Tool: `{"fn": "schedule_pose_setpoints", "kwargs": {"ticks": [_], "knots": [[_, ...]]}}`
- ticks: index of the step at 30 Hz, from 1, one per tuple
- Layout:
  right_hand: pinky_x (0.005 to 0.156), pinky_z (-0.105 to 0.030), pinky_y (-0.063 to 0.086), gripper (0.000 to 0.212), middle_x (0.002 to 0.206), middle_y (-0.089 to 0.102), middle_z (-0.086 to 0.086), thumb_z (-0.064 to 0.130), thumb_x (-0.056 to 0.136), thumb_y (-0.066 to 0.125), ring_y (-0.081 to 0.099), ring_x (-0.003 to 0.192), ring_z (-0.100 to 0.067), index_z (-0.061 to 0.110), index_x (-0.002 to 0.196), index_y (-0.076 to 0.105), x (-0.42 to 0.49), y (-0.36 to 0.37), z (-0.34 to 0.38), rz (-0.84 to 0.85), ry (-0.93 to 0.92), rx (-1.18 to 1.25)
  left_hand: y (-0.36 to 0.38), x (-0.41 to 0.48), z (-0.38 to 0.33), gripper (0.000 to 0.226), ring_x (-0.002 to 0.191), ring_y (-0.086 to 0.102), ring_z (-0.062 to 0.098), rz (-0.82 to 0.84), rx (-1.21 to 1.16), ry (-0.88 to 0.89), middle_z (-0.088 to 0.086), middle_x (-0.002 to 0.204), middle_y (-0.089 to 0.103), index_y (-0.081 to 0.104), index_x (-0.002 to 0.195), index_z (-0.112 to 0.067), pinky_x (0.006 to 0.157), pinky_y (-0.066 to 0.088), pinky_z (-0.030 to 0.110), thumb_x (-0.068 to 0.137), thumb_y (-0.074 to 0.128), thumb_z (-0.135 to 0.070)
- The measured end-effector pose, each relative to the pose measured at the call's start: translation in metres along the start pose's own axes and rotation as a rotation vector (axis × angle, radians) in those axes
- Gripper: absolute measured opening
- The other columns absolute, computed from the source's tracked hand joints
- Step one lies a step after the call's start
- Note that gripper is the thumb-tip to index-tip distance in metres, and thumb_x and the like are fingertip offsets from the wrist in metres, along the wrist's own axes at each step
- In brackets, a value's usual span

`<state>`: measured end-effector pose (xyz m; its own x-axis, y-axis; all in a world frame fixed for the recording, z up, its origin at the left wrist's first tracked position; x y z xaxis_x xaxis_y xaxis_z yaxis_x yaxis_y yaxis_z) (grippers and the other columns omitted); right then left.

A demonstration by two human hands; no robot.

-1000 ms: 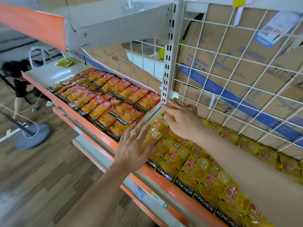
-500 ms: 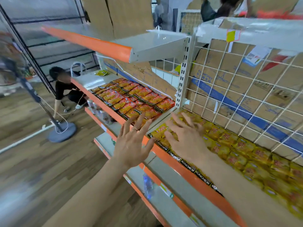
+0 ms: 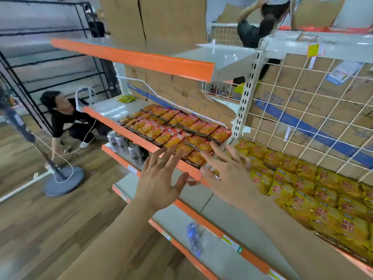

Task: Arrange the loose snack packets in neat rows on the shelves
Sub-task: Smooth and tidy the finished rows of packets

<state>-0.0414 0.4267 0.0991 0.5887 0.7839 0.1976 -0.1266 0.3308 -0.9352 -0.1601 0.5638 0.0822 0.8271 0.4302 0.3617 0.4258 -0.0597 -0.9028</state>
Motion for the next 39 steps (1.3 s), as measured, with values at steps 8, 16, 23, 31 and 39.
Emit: {"fn": "schedule_pose_setpoints", "kwargs": {"ticks": [8,16,23,31,39], "knots": [[0.116,-0.052,0.012,0.063,0.162,0.020,0.020,0.063,0.086,0.017,0.007,0.152,-0.017,0.051,0.142,0.043,0.044,0.044,0.082,-0.046,0.145,0.005,-0.022,0.002,0.124,0.071,0.146,0.029,0.025,0.063,0.035,0.044,-0.009,0.161,0.032,0.036,0.154,-0.033,0.118,0.023,0.043,0.090,0.032,-0.063],[0.113,-0.051,0.015,0.055,0.160,0.023,0.020,0.056,0.088,0.028,0.010,0.150,-0.015,0.051,0.139,0.047,0.054,0.049,0.099,-0.073,0.237,-0.036,-0.013,0.035,0.150,0.072,0.145,0.031,0.028,0.102,-0.025,0.150,-0.006,0.161,0.032,0.035,0.154,-0.032,0.115,0.030,0.052,0.090,0.031,-0.064],[0.116,-0.054,0.010,0.055,0.162,0.015,0.024,0.058,0.091,0.024,0.004,0.152,-0.013,0.050,0.144,0.040,0.058,0.073,0.072,-0.045,0.349,0.013,0.027,0.064,0.138,0.069,0.139,0.040,0.028,0.144,-0.023,0.260,-0.005,0.155,0.043,0.044,0.149,-0.028,0.109,0.038,0.050,0.089,0.037,-0.061],[0.117,-0.051,0.008,0.045,0.162,0.020,0.018,0.050,0.102,0.035,0.007,0.152,-0.013,0.045,0.147,0.039,0.096,0.109,0.020,0.001,0.481,0.027,0.084,0.114,0.128,0.062,0.139,0.043,0.029,0.283,0.022,0.395,-0.004,0.155,0.044,0.047,0.147,-0.030,0.110,0.041,0.051,0.093,0.032,-0.056],[0.119,-0.055,0.006,0.051,0.166,0.006,0.012,0.044,0.104,0.031,0.002,0.152,-0.012,0.037,0.154,0.024,0.136,0.136,-0.026,0.147,0.583,-0.023,0.149,0.171,0.103,0.055,0.152,0.013,0.022,0.424,0.016,0.508,-0.008,0.167,0.012,0.021,0.157,-0.032,0.119,0.022,0.044,0.105,0.035,-0.044]]}}
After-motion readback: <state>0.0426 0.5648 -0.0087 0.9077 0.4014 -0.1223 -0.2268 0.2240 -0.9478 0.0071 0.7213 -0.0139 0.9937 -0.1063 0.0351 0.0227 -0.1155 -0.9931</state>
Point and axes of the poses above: each hand's wrist, its own x-axis towards the middle knuckle, its own y-axis out of the palm, z = x × y, the point moved 6 cm from there along x, towards the middle knuckle
